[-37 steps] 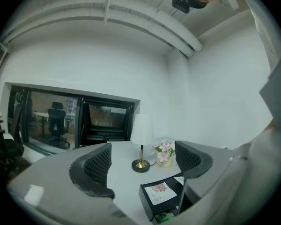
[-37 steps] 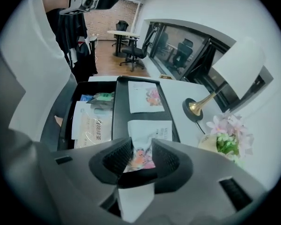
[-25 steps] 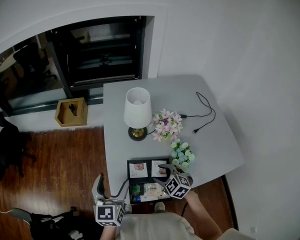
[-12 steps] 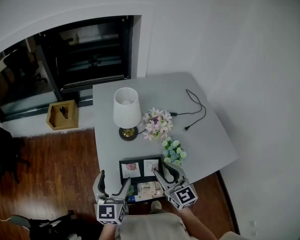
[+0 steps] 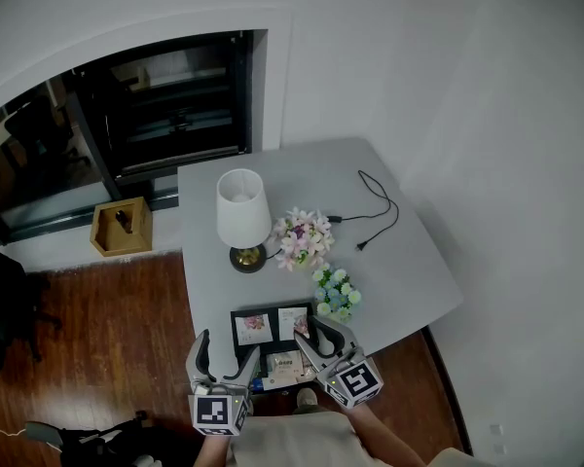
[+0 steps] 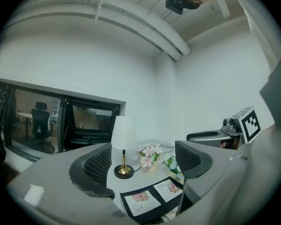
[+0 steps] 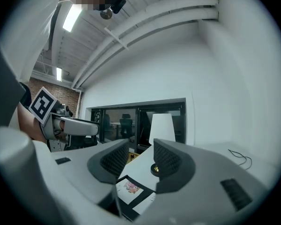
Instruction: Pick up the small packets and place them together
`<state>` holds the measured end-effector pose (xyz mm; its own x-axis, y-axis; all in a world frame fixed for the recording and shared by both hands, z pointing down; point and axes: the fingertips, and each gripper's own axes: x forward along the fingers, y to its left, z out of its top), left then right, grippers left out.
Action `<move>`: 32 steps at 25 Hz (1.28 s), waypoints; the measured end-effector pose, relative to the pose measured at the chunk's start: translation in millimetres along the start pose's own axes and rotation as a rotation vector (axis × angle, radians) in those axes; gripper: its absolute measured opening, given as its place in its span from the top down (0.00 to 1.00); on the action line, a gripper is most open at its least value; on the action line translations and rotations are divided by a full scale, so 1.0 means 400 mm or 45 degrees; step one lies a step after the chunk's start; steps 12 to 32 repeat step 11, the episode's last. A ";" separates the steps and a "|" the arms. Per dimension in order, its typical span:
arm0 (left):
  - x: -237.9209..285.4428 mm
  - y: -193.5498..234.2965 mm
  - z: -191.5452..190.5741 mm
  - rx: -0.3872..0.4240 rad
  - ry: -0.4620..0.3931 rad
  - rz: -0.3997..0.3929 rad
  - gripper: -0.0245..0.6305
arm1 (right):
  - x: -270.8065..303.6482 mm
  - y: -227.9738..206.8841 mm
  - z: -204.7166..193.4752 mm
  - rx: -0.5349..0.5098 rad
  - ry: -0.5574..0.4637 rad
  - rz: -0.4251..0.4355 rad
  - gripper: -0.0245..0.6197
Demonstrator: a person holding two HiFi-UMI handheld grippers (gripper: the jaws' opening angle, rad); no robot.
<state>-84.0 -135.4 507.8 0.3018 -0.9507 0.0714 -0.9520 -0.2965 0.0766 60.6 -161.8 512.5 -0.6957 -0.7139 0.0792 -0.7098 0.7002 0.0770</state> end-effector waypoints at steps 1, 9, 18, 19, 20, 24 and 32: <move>-0.001 0.000 0.002 0.006 0.003 -0.001 0.32 | 0.000 0.002 0.000 0.001 0.000 0.004 0.68; -0.009 -0.003 -0.007 0.011 0.020 -0.003 0.32 | 0.003 0.016 0.001 0.010 0.008 0.026 0.68; -0.008 -0.003 -0.007 0.012 0.021 -0.004 0.32 | 0.004 0.017 0.000 0.014 0.011 0.028 0.68; -0.008 -0.003 -0.007 0.012 0.021 -0.004 0.32 | 0.004 0.017 0.000 0.014 0.011 0.028 0.68; -0.008 -0.003 -0.007 0.012 0.021 -0.004 0.32 | 0.004 0.017 0.000 0.014 0.011 0.028 0.68; -0.008 -0.003 -0.007 0.012 0.021 -0.004 0.32 | 0.004 0.017 0.000 0.014 0.011 0.028 0.68; -0.008 -0.003 -0.007 0.012 0.021 -0.004 0.32 | 0.004 0.017 0.000 0.014 0.011 0.028 0.68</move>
